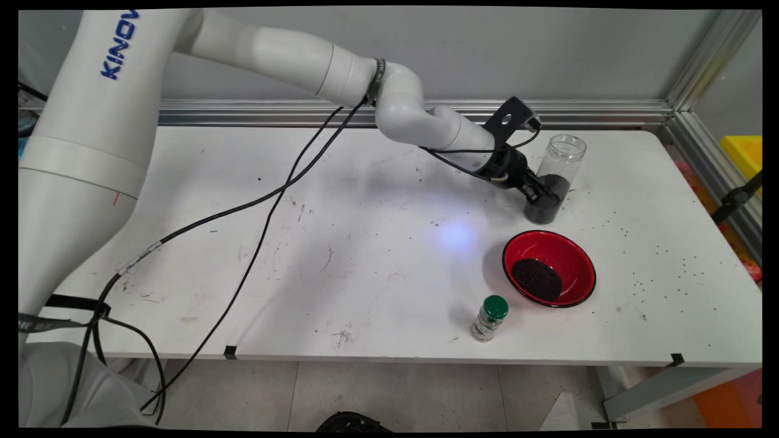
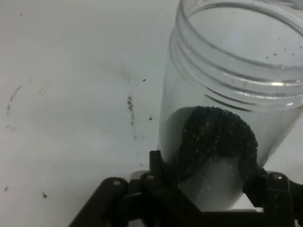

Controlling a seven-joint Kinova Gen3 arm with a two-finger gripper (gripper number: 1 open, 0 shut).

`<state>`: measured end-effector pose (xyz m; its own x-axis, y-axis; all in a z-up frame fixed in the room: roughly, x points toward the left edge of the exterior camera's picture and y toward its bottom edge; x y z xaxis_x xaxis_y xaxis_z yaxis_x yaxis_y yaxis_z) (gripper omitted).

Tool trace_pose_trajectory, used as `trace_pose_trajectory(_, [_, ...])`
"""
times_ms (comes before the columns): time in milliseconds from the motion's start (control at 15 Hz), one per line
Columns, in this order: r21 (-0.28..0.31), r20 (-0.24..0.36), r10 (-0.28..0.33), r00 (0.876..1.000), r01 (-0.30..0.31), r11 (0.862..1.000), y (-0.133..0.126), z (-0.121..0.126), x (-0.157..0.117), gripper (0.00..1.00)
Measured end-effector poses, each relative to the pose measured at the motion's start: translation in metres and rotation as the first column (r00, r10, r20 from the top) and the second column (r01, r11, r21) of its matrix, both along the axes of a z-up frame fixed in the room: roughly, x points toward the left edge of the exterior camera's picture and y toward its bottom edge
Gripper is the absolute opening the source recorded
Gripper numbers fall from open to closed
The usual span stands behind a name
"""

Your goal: Pour the black seasoning powder in the red bowl

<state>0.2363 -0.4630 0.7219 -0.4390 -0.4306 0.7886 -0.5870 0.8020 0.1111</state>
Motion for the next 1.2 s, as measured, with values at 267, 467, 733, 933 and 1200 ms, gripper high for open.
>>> trace_pose_trajectory(267, [-0.009, 0.009, -0.024, 1.0, 0.024, 1.0, 0.002, 0.005, 0.004, 0.0])
trace_pose_trajectory(467, [-0.022, 0.012, -0.051, 0.999, 0.051, 0.998, 0.004, 0.016, 0.006, 0.0])
trace_pose_trajectory(733, [-0.046, 0.016, -0.087, 0.996, 0.088, 0.995, 0.007, 0.037, 0.007, 0.0])
trace_pose_trajectory(933, [-0.065, 0.023, -0.111, 0.994, 0.112, 0.992, 0.009, 0.057, 0.008, 0.0])
trace_pose_trajectory(1200, [-0.086, 0.041, -0.13, 0.991, 0.133, 0.987, 0.011, 0.083, 0.009, 0.0])
